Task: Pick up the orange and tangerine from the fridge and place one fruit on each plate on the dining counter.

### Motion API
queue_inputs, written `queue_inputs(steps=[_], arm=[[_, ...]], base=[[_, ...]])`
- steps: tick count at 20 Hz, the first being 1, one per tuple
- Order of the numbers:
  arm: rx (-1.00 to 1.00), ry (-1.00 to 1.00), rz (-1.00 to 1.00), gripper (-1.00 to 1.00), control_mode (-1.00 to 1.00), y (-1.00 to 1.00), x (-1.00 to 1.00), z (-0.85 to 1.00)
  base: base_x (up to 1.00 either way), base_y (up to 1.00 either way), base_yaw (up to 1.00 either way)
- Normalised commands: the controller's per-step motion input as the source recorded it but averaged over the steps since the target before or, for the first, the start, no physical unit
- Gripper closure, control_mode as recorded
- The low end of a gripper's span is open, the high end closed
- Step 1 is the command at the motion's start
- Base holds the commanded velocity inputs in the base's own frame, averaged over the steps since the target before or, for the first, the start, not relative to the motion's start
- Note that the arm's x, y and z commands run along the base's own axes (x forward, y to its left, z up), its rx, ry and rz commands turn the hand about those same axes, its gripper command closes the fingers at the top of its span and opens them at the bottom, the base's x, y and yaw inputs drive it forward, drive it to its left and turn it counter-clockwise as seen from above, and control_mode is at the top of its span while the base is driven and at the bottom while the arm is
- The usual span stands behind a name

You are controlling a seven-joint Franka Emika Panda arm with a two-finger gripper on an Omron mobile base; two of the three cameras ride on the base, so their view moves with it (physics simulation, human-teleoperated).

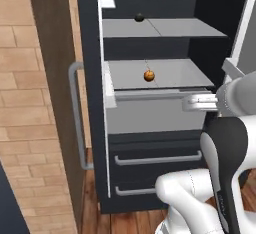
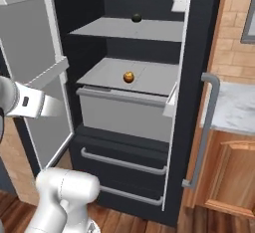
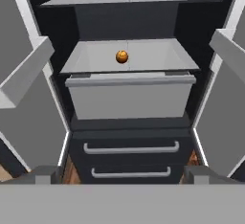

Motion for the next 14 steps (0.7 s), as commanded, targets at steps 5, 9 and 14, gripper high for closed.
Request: queue_inputs(steps=[5, 9, 14], arm=[[0.0, 0.0, 0.0, -1.0, 1.0, 0.0, 0.0, 0.0], [0.0, 0.0, 0.0, -1.0, 1.0, 0.0, 0.0, 0.0], [0.0, 0.0, 0.0, -1.0, 1.0, 0.0, 0.0, 0.0]], base=[[0.82, 0.0, -0.1], [0.99, 0.09, -0.1], [1.0, 0.02, -0.07]])
